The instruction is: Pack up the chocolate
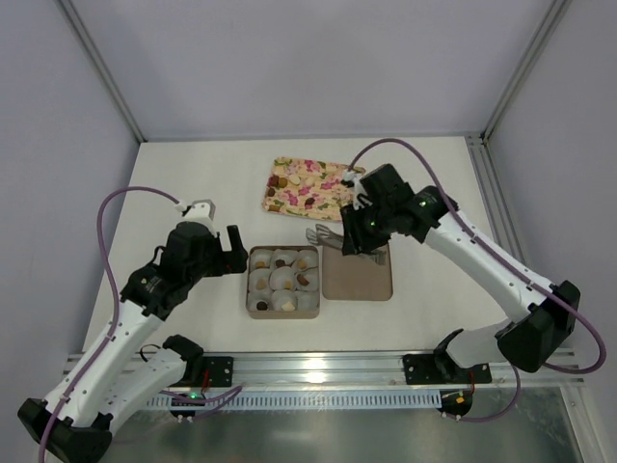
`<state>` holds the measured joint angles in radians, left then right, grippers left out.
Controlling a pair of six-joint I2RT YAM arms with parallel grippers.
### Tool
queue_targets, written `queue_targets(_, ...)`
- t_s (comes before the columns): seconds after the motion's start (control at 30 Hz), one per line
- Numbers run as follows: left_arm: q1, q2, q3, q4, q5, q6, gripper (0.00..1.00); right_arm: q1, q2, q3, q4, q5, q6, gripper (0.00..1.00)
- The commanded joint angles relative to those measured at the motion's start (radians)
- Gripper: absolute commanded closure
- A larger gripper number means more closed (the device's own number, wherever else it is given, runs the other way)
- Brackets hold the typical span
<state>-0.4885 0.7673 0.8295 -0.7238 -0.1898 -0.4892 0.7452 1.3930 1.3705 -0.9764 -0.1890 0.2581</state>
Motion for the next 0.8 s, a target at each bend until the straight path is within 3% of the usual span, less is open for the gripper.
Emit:
queue_targets(0.0,0.004,-0.017,0.000,0.011,0.012,0.006,0.00,-0.156,-0.061,0.012,0.047,0.006,-0.020,0.59)
queue_targets(0.17,0.004,-0.022,-0.001,0.017,0.035,0.011,0.00,-0.458,0.009,-0.011,0.163,0.062,0.019,0.59)
queue_targets(0.27,0.004,-0.016,0.000,0.020,0.053,0.014,0.00,-0.574,0.091,0.001,0.251,0.126,0.059,0.59)
queue_targets(0.57,0.004,-0.016,0.000,0.024,0.078,0.020,0.00,-0.731,0.412,0.203,0.321,0.249,0.060,0.59)
queue_targets(0.77,0.004,-0.008,-0.001,0.024,0.084,0.021,0.00,-0.784,0.572,0.300,0.275,0.243,0.036,0.49)
